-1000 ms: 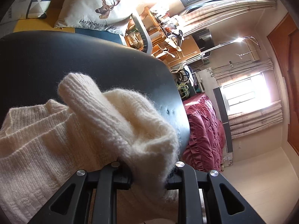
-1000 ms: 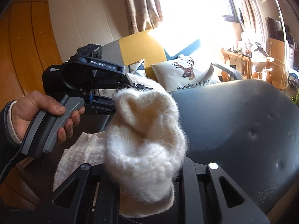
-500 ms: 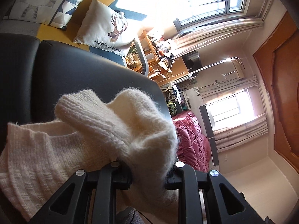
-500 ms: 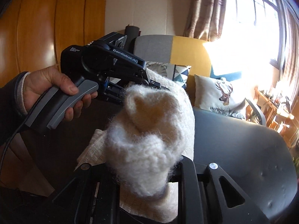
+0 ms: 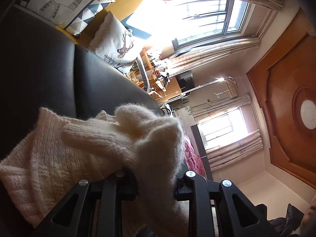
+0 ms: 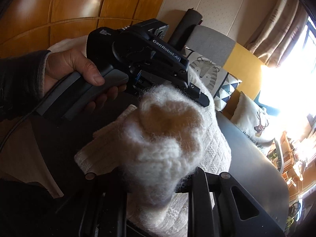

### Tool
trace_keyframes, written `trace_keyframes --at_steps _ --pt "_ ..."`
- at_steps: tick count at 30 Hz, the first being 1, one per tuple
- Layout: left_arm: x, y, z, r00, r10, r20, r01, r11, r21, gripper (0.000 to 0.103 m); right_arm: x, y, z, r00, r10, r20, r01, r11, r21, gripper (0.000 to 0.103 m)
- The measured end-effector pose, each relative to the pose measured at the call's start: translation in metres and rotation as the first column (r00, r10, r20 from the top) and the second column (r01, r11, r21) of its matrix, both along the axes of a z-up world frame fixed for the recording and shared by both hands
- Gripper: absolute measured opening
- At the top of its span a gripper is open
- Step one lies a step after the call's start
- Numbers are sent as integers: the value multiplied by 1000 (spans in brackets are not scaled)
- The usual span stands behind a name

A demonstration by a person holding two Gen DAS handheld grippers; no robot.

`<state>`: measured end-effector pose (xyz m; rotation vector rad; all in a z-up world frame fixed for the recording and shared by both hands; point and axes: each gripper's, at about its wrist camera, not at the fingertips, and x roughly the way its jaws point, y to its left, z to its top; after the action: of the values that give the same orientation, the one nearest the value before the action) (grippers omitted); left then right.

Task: Fold clothes
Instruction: 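Lift the gripped sweater side with the left gripper and fold it over the body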

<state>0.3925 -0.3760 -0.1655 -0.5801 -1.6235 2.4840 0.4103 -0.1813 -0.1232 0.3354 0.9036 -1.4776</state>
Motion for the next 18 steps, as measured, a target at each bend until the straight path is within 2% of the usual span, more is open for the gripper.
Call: trace_keyframes --at_steps 4,5,8,13,16,18 --pt "14 -12 -6 999 -25 -48 20 995 -97 28 16 -18 -13 999 27 -32 -26 999 27 20" --pt "20 -17 -12 998 -17 -61 11 995 -96 28 20 -22 -16 999 33 -39 -32 999 34 20" --pt "40 -29 -37 995 37 -88 -39 999 -26 28 29 -32 -27 997 54 -47 -51 997 64 20" --pt "54 -38 -61 994 79 -74 -77 997 27 28 44 -48 -51 995 81 -54 -74 990 122 21" --pt "61 -45 -75 994 110 -22 -109 993 46 29 52 -57 -69 994 103 -43 -96 984 150 28" --pt "67 -50 -84 991 132 17 -133 989 60 30 56 -62 -81 992 124 -35 -117 979 167 44"
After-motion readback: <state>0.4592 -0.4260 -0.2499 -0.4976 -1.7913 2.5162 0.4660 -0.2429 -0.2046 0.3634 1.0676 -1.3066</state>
